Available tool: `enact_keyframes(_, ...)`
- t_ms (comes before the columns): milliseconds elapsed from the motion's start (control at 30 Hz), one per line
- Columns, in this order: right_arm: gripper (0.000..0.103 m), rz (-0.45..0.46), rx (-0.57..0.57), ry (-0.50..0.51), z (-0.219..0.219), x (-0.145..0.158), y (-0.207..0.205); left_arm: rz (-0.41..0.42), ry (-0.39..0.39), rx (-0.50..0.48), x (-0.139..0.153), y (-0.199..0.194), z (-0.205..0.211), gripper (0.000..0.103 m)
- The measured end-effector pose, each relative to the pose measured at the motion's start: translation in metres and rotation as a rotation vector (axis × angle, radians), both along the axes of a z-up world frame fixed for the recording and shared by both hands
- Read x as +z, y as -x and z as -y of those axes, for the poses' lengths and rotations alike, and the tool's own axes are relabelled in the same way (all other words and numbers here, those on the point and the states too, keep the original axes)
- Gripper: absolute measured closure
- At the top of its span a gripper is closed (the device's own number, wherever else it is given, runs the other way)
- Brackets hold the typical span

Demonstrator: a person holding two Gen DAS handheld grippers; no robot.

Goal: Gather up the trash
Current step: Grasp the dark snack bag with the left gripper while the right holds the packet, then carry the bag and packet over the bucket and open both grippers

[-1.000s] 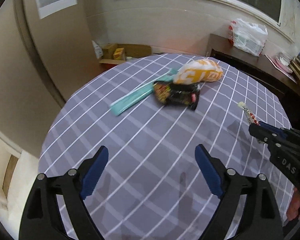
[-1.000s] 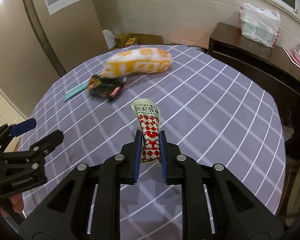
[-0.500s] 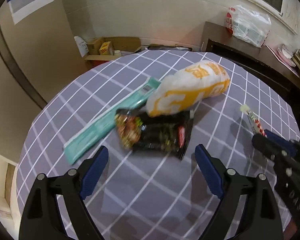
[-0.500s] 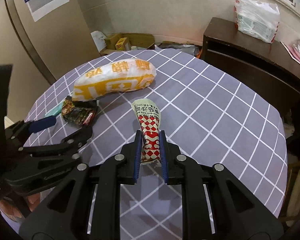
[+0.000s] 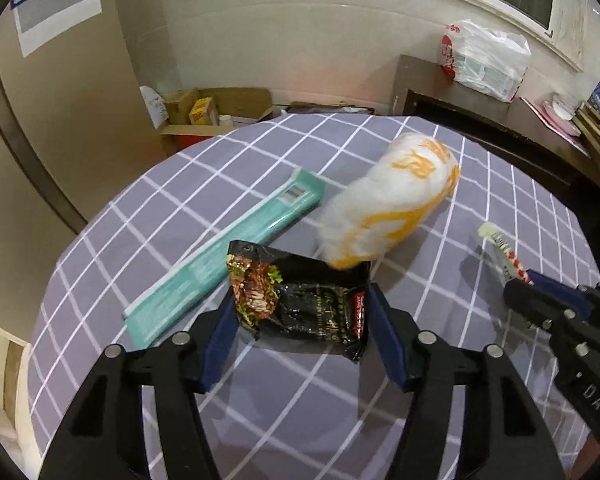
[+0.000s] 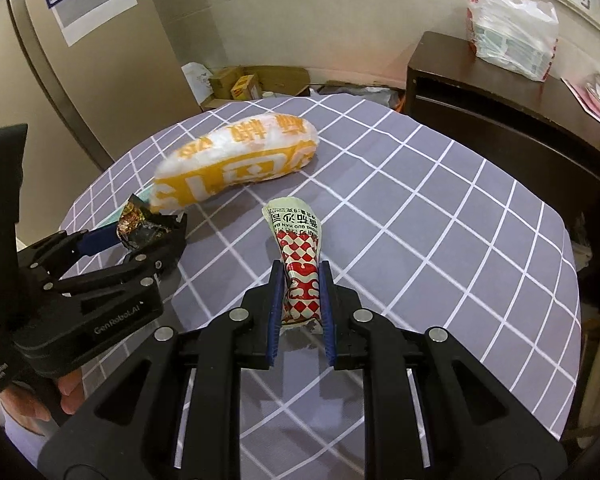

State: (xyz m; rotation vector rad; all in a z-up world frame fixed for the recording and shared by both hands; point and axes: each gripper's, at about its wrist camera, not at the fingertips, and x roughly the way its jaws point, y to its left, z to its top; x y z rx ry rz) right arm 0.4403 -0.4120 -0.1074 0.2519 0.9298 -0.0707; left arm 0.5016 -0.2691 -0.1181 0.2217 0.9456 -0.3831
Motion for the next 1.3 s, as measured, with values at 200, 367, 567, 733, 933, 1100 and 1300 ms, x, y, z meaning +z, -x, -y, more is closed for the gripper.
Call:
enact_keyframes(200, 0.086, -0.004, 0.033, 0.007, -0.023, 0.001, 0.01, -0.002, 0.004, 0.037, 0.001, 0.016, -0.025, 0.042)
enact_keyframes(367, 0.086, -0.003, 0.066, 0.02, -0.048, 0.006, 0.02, -0.01, 0.014, 0.073, 0.003, 0.029, -0.053, 0.042)
enact_keyframes(567, 0.086, -0.001, 0.118, 0.037, -0.083, 0.012, 0.033, -0.021, 0.034, 0.117, 0.004, 0.049, -0.091, 0.042)
enact_keyframes(733, 0.086, 0.0, 0.17, 0.052, -0.115, 0.015, 0.041, -0.014, 0.035, 0.159, 0.006, 0.064, -0.123, 0.042)
enact_keyframes(933, 0.086, 0.001, 0.231, 0.072, -0.162, 0.018, 0.054, -0.008, 0.053, 0.207, 0.008, 0.084, -0.167, 0.042)
enact_keyframes(1100, 0.086, 0.0, 0.281, 0.084, -0.199, 0.02, 0.061, 0.013, 0.06, 0.258, 0.015, 0.099, -0.206, 0.042)
enact_keyframes(1300, 0.086, -0.006, 0.351, 0.095, -0.245, 0.018, 0.064, 0.049, 0.051, 0.325, 0.024, 0.113, -0.252, 0.042)
